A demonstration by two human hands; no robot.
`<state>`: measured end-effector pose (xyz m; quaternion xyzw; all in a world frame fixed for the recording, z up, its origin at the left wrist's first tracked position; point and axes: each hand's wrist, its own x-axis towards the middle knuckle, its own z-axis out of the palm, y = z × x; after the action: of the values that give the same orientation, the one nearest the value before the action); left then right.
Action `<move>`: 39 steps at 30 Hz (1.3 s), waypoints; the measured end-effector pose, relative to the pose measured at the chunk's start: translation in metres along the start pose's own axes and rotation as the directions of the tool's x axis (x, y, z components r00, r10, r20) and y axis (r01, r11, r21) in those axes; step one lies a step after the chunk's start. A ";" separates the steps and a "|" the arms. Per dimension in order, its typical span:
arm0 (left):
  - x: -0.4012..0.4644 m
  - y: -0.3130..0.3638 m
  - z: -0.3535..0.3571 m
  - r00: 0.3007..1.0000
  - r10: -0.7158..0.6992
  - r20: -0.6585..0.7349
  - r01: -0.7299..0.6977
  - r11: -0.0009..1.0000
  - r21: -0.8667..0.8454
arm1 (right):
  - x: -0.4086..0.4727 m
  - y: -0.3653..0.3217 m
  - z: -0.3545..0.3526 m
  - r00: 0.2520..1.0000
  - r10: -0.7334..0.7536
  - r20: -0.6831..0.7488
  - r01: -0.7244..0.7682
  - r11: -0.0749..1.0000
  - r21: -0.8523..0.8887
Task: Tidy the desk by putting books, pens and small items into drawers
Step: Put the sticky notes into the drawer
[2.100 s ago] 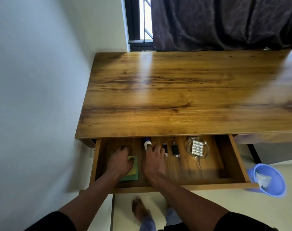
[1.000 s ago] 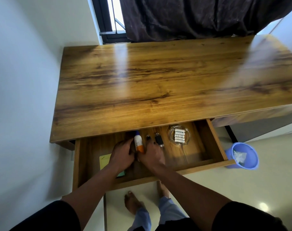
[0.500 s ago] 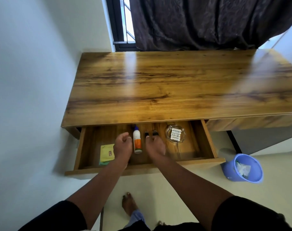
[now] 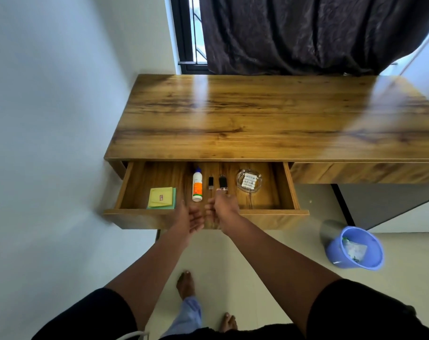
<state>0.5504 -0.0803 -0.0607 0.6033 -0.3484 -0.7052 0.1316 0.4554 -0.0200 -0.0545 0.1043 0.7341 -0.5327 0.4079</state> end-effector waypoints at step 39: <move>0.053 0.090 0.034 0.981 -0.194 -0.004 0.174 0.890 -0.422 | 0.068 -0.047 0.021 0.959 0.267 0.093 -0.275 0.803 0.528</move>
<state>0.4843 -0.1662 -0.0409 0.6073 -0.1269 -0.7587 0.1989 0.3945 -0.0770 -0.0720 0.3139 0.5305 -0.6535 0.4393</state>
